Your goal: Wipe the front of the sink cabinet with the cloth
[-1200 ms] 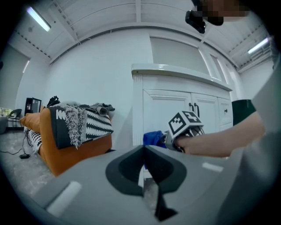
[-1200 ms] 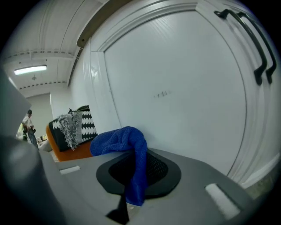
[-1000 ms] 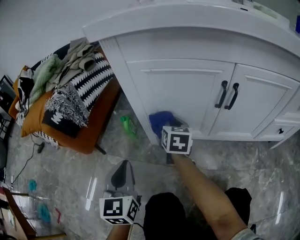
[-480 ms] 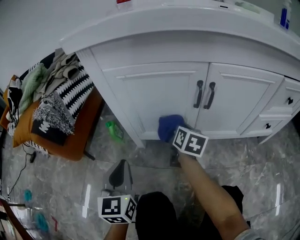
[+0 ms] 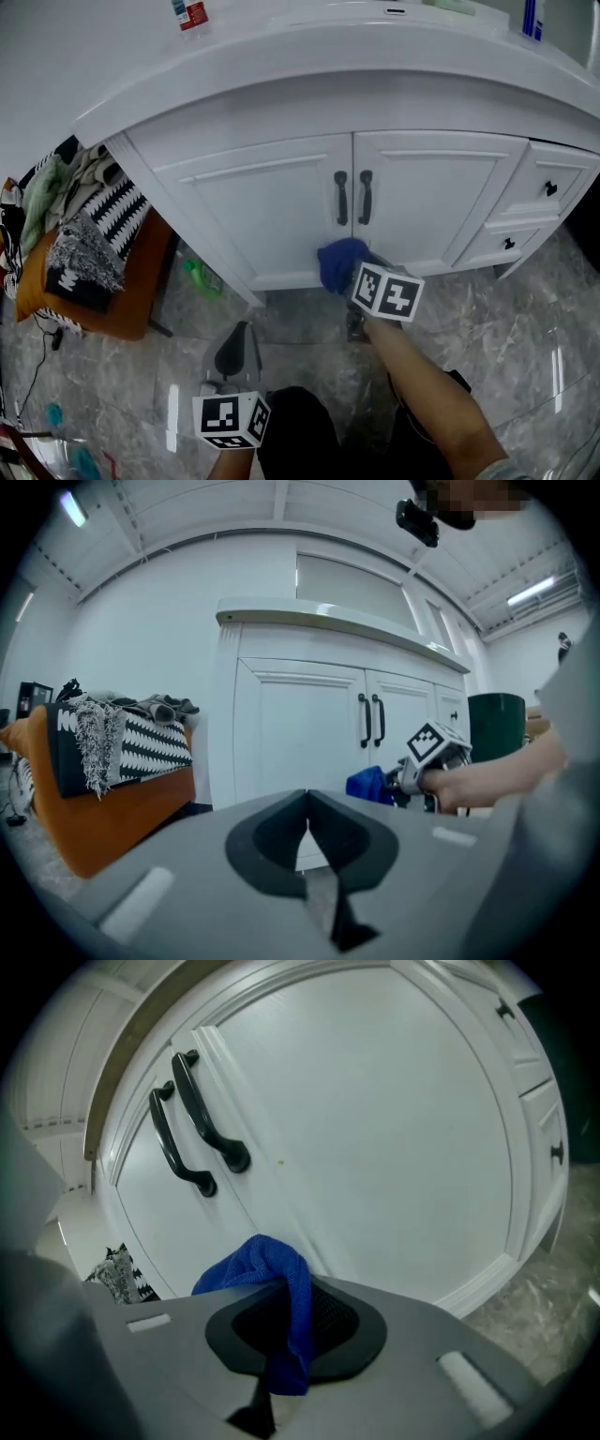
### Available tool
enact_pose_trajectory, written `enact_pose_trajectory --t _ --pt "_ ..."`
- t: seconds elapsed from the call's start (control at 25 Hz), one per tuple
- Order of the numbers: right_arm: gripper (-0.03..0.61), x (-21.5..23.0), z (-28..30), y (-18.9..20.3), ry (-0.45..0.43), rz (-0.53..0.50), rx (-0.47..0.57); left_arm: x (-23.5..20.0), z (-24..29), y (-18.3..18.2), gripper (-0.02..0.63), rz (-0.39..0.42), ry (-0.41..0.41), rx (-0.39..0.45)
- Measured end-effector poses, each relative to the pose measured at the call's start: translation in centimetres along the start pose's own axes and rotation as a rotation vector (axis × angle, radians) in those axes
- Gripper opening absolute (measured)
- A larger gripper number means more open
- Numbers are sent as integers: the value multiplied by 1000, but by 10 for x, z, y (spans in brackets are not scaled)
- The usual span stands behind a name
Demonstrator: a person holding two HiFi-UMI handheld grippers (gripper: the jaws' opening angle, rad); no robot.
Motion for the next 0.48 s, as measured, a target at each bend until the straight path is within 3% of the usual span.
enact_pose_trajectory --t 0.08,0.32,0.4,0.48 --pt "34 17 -3 -5 21 -1 18 6 6 -1 11 6 11 -3" --pt "32 109 -9 -34 173 122 56 22 24 1 11 16 46 -17" --pt "32 145 -16 -45 249 150 102 30 31 2 11 16 61 -21" --pt "32 190 -30 -53 353 244 160 38 36 4 11 17 79 -26"
Point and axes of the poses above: the fingertips, and each gripper's own axes: z forward along the fingers, x to its right, y out of its underside, the point moved 8 cm from there along -z, backward along the fingers, and after that the axes turned 14 degrees about y, right-handed, at the moved point
